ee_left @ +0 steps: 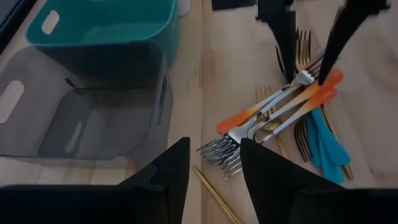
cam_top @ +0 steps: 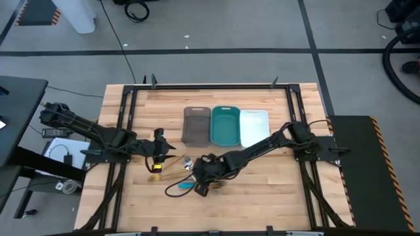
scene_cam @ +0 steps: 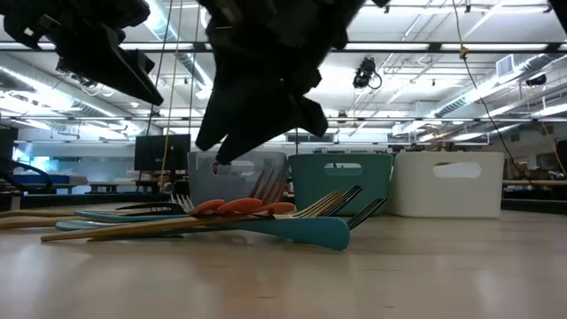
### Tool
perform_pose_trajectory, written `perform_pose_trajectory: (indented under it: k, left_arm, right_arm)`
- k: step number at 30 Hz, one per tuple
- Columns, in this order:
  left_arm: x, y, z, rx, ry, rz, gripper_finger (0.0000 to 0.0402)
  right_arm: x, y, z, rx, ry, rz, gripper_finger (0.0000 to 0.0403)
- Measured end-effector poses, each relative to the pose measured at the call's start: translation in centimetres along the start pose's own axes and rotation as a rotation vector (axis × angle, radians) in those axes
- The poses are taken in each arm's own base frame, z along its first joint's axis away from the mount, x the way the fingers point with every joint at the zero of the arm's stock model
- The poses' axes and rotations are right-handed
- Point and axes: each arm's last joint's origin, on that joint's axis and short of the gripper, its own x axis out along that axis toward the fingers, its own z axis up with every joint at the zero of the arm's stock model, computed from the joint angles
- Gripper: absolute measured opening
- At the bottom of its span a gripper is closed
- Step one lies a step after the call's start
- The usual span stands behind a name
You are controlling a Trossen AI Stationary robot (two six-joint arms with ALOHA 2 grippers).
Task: Sort silverware by color (type)
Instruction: Put the orange fork into the white bin
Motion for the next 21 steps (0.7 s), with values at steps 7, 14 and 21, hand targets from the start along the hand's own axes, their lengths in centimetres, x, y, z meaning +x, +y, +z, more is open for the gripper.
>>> perform_pose_trajectory:
  k: [7, 14, 21]
  left_arm:
    - [-0.06, 0.03, -0.04, -0.007, 0.019, 0.003, 0.0151]
    - [-0.07, 0.03, -0.03, -0.012, 0.019, 0.003, 0.0151]
    - [-0.06, 0.03, 0.0, -0.014, 0.017, 0.003, 0.0151]
  right_arm:
    - [0.58, 0.21, 0.45, 0.052, 0.156, -0.08, 0.013]
    - [1.02, -0.47, 0.4, 0.12, 0.192, -0.103, 0.013]
    - [1.13, -0.48, 0.24, 0.125, 0.207, -0.085, 0.013]
